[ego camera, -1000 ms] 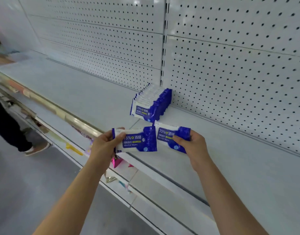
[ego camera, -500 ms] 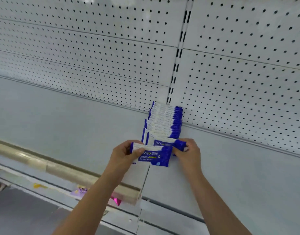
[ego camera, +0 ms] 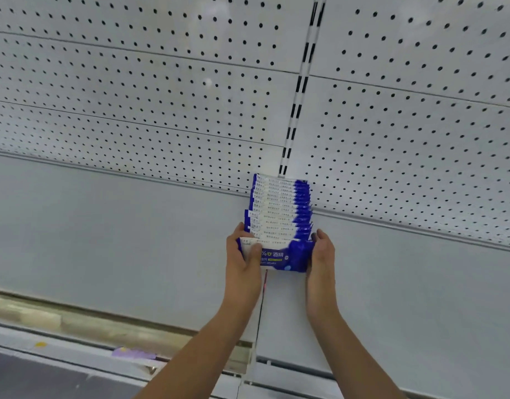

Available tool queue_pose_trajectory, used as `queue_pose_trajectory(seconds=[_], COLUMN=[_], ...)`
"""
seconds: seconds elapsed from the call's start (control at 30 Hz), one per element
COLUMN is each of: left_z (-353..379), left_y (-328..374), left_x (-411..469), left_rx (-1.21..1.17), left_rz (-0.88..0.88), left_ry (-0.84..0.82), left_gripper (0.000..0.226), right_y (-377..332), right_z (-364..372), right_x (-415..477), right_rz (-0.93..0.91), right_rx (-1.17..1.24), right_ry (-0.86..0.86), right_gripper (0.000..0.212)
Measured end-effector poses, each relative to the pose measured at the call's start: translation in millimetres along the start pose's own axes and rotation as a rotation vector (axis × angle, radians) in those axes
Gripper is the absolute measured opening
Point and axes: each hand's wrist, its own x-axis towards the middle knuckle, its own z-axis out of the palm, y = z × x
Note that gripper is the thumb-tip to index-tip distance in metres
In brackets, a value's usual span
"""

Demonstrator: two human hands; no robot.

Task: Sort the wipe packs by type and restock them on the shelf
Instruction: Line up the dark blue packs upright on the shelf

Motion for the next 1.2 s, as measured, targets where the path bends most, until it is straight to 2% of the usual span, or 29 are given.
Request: queue_pose_trajectory(seconds=[0.07,0.13,0.2,0.27,0.33,0.43,0.6,0.97,1.1,1.2], left_z=[1,0,-4,-8,-8,0,0,-7,-13,-15], left_y=[-2,-2,-2,-1,3,8,-1,0,0,6], left_x=[0,3,9,15,22,26,29,28,20,10], left_rx=[-0.010,-0.020,0.017,0.091,0.101,0.098,0.177,0.308,0.327,0.340], left_rz=[0.026,-0.006,-0.057,-0.102,-0.123,-0.082,-0.025,-0.076,-0.112,-0.124], left_ry=[-0.030,-0.087,-0.160,-0.199,-0.228,-0.251,-0.247,-0.192,-0.176,-0.150], left_gripper=[0.044,0.066,0.086,0.095,0.092,0.072,0.064,0.082,0.103,0.098], right_y=[2,7,11,11,10,6,6,3,4,2], right_z=[4,8,11,13,12,13,8,-3,-12,-22], right_x=[1,4,9,16,23,28,28,24,20,17], right_rz=[-0.011,-0.058,-0.060,-0.070,-0.083,-0.085,-0.089,-0.070,-0.051,-0.006], right_rx=[-0.033,-0.104,-0.137,-0.168,-0.173,-0.164,-0.180,-0.242,-0.251,-0.251], right_ry=[-0.092,-0.151,-0.153,-0.141,-0.143,-0.143,-0.156,-0.164,-0.208,-0.240], right_gripper=[0.087,0.100,0.104,0.105,0.100,0.092,0.092,0.091,0.094,0.102])
